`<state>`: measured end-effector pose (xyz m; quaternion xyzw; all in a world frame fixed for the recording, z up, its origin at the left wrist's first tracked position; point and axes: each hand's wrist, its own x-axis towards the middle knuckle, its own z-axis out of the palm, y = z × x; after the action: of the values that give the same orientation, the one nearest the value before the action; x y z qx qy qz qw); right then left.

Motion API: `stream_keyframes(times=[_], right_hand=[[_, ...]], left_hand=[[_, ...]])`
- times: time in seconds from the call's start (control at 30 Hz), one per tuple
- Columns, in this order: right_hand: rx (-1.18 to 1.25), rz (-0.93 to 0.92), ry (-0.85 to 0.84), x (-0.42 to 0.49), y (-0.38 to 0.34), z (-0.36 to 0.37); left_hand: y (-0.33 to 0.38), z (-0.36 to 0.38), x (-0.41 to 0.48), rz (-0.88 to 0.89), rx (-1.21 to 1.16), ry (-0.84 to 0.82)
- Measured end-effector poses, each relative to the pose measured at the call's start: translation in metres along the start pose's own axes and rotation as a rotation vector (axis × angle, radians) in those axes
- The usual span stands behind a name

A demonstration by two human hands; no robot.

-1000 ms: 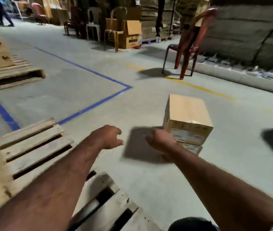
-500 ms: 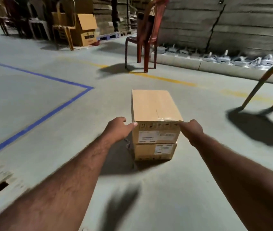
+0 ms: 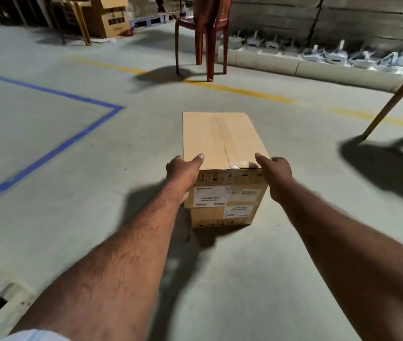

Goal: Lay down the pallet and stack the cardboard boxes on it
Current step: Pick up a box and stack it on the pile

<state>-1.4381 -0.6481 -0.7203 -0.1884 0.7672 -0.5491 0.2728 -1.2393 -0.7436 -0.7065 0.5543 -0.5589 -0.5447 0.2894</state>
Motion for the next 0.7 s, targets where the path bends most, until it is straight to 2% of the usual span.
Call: stream_keyframes(times=[0.1,0.23,0.5,0.7], right_hand=[[0.096,-0.053,0.043,-0.013,-0.015,-0.003],[0.212,-0.187,-0.019,-0.044,-0.072,0.006],[0.077,-0.361,-0.337,-0.16,-0.191,0.073],[0.17,-0.332,-0.562,-0.278,-0.215,0.098]], left_hand=[[0.01,-0.023,-0.005,0.049,-0.138,0.012],[0.054,-0.074,-0.023,0.127,-0.325,-0.001],[0.084,-0.227,-0.108,0.091,-0.443,0.263],[0.088,-0.326,-0.213,0.088,-0.427,0.447]])
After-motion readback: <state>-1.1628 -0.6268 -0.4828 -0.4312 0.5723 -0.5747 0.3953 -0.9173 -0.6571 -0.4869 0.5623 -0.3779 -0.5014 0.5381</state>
